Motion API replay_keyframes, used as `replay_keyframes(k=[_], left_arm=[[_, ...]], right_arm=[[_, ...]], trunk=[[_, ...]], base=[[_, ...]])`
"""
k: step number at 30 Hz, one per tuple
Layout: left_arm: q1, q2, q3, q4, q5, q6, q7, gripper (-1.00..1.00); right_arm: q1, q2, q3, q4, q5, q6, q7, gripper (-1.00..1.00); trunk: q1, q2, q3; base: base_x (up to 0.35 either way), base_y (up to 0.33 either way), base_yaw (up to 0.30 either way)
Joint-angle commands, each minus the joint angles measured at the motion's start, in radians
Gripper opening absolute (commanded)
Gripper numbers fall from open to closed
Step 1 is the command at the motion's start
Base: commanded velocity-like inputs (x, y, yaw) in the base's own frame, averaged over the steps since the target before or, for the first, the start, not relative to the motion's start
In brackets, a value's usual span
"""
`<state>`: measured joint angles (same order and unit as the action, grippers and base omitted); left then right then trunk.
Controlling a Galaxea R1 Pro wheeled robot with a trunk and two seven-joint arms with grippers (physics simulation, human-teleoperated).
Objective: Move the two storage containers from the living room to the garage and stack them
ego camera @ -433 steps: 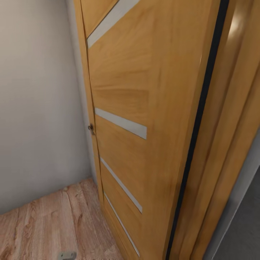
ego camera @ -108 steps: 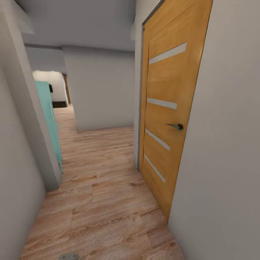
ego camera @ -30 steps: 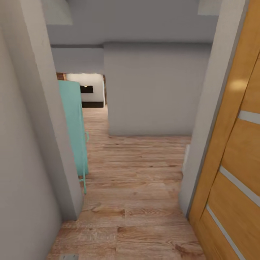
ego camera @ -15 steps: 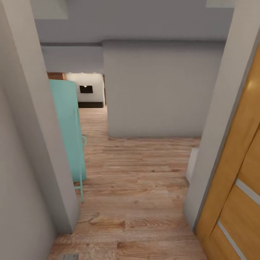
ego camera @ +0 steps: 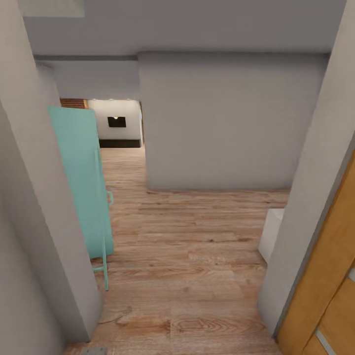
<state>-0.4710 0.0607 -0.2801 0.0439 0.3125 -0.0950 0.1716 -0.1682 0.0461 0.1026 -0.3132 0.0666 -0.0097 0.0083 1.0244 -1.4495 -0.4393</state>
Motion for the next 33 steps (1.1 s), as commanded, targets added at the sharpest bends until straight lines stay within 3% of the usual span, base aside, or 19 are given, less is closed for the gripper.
replay_keyframes(k=[1,33], left_arm=[[-0.001,-0.001,-0.009,0.004,0.008,-0.006,0.000,1.00],[-0.001,0.000,-0.008,0.004,0.008,-0.005,0.000,1.00]], right_arm=[[-0.001,0.000,0.000,0.000,0.007,-0.001,0.001,1.00],[-0.001,0.000,0.000,0.000,0.009,-0.001,0.001,1.00]], trunk=[[0.001,-0.001,-0.001],[0.001,-0.001,-0.001]], base=[[0.341,0.000,0.000],[0.341,0.000,0.000]])
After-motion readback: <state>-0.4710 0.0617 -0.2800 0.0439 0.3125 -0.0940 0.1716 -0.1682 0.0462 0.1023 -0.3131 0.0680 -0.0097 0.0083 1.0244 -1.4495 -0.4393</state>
